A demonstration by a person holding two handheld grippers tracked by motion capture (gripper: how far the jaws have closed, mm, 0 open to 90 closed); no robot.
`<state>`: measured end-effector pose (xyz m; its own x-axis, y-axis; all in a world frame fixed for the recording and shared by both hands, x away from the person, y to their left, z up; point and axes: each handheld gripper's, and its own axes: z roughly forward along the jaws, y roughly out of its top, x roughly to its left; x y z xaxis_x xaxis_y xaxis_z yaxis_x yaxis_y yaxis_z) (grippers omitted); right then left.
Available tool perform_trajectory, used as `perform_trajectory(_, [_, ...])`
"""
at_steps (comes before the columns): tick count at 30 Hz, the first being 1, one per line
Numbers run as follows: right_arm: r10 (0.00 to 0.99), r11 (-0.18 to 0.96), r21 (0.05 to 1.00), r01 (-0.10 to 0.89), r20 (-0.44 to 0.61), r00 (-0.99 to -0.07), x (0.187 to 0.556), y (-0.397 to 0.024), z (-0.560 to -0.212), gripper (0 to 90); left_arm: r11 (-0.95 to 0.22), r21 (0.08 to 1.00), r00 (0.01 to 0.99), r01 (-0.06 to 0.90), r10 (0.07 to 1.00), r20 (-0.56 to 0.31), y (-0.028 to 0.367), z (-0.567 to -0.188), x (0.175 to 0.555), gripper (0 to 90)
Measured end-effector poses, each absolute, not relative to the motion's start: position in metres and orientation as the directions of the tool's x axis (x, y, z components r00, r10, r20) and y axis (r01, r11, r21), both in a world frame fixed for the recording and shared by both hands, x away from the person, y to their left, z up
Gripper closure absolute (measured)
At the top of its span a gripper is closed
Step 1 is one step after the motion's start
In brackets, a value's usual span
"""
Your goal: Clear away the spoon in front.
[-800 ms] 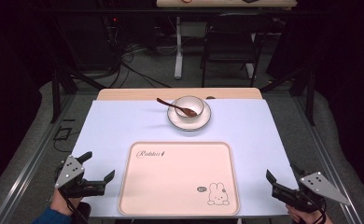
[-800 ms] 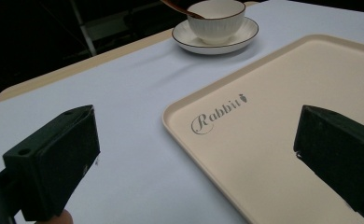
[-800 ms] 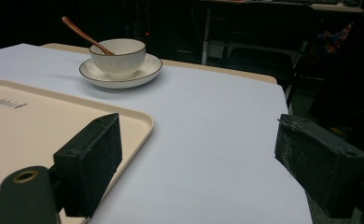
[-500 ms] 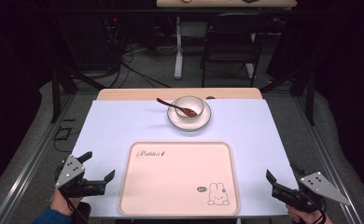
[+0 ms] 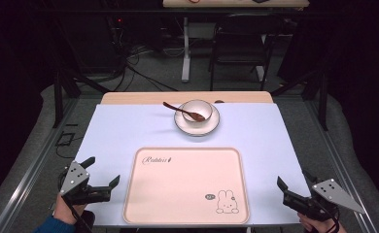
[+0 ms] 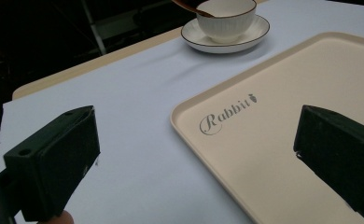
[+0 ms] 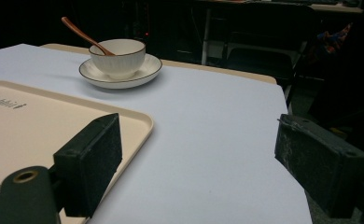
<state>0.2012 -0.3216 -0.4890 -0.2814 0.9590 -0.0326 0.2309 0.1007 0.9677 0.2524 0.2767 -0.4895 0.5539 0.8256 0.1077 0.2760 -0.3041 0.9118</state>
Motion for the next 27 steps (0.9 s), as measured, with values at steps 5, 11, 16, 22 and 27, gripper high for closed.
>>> perform_trajectory(5, [0.959,0.102,0.968,0.23,-0.034,-0.282,0.201,-0.322,-0.489,14.1,-0.302,0.915,0.555,0.268,0.825,0.109,0.273,-0.488,0.253,0.2])
perform_trajectory(11, [0.959,0.102,0.967,0.232,-0.033,-0.282,0.201,-0.322,-0.489,14.1,-0.292,0.921,0.55,0.26,0.828,0.107,0.269,-0.487,0.257,0.2])
perform_trajectory(16, [0.959,0.104,0.967,0.232,-0.035,-0.283,0.201,-0.322,-0.489,14.1,-0.274,0.928,0.549,0.25,0.83,0.097,0.266,-0.485,0.262,0.2])
perform_trajectory(22, [0.959,0.102,0.967,0.232,-0.034,-0.282,0.201,-0.322,-0.489,14.1,-0.282,0.913,0.513,0.294,0.853,0.098,0.255,-0.488,0.275,0.3])
perform_trajectory(27, [0.959,0.101,0.968,0.231,-0.033,-0.281,0.201,-0.322,-0.489,14.1,-0.247,0.918,0.495,0.312,0.866,0.065,0.256,-0.488,0.285,0.2])
